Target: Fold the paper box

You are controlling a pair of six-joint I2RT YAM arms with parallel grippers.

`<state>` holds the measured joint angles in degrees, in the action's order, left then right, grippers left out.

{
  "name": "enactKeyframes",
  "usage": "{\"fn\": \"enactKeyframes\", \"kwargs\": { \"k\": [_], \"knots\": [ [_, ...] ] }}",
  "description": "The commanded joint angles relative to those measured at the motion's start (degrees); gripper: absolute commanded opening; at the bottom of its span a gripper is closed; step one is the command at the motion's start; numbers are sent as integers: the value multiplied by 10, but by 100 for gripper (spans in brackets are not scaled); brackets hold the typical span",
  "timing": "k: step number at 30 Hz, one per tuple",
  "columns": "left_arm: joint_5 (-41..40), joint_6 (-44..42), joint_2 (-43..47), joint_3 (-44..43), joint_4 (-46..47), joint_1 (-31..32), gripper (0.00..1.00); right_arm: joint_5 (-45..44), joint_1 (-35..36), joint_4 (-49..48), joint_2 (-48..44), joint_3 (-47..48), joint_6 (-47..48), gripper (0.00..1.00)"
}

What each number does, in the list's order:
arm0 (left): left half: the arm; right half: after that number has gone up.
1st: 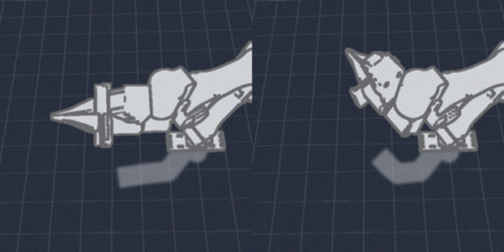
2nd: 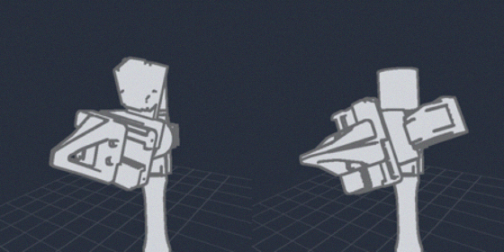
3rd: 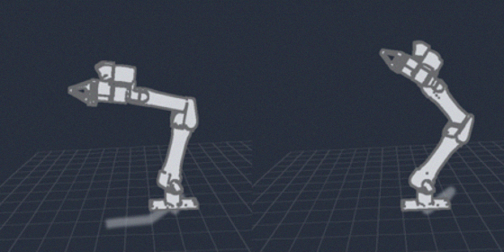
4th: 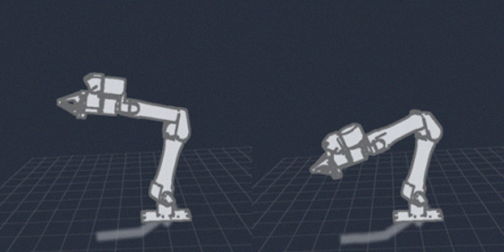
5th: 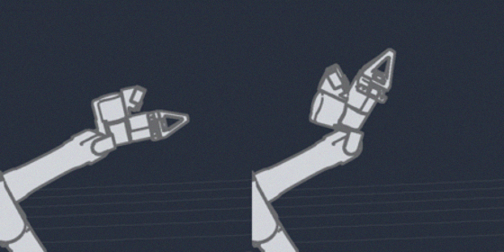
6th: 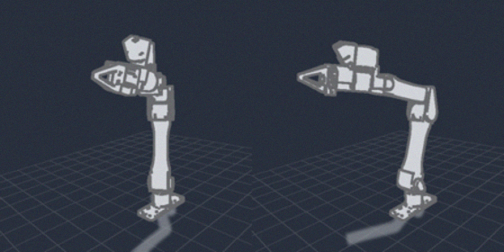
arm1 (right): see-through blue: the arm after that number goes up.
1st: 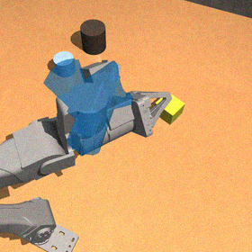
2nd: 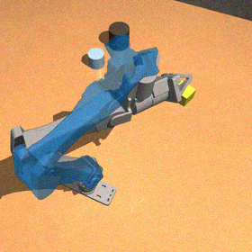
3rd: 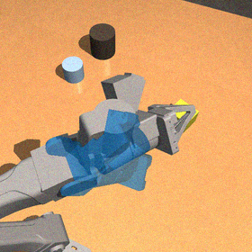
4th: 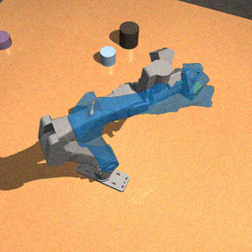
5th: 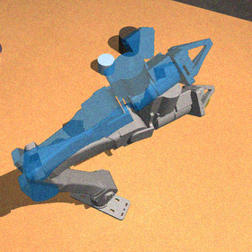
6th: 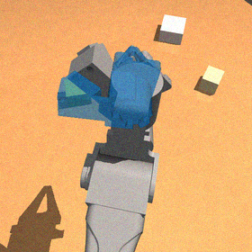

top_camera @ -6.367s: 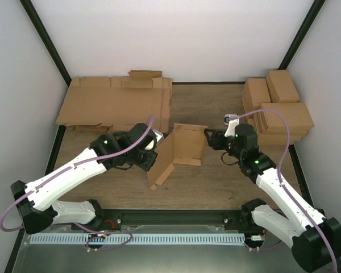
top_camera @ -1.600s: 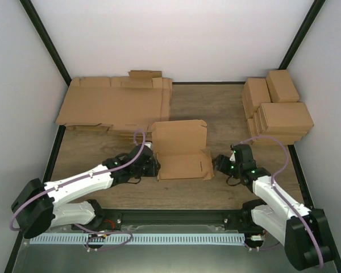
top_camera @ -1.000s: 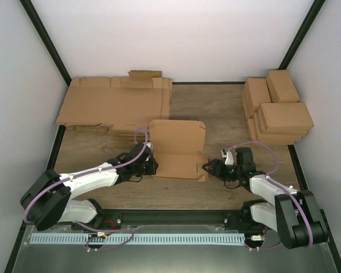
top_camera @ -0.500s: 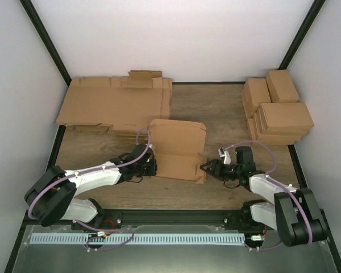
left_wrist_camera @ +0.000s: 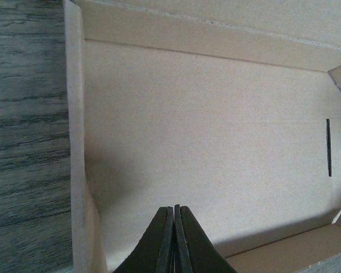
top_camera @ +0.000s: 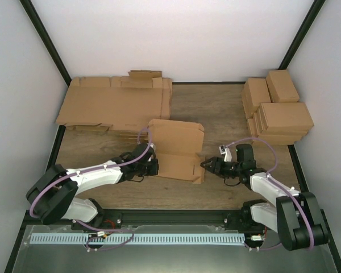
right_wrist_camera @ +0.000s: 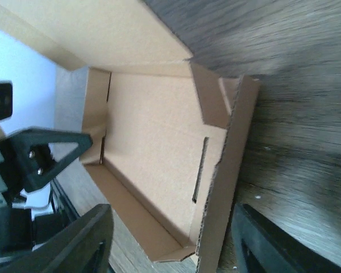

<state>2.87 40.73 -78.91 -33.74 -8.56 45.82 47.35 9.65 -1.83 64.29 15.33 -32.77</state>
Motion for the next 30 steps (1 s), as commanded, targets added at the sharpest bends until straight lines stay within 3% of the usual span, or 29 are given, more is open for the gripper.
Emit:
{"fn": "enactKeyframes", "kwargs": {
  "k": [1,9,16,18,24,30],
  "knots": [
    [10,12,19,4,23,-10,4,-95,-1,58,-55,22,-4,64],
    [19,12,61,22,14,-32,5,-95,-1,56,-69,3,-11,72],
    [-19,-22,80,5,-55,-57,47,-97,-1,53,-80,-2,-15,73],
    [-20,-29,79,3,-62,-64,51,-100,-1,57,-82,0,-12,73],
    [2,-50,40,0,-53,-72,50,-95,-1,52,-76,-8,-11,73],
    [2,-61,1,-3,-30,-72,33,-79,-1,39,-68,-20,-14,73]
  ]
}}
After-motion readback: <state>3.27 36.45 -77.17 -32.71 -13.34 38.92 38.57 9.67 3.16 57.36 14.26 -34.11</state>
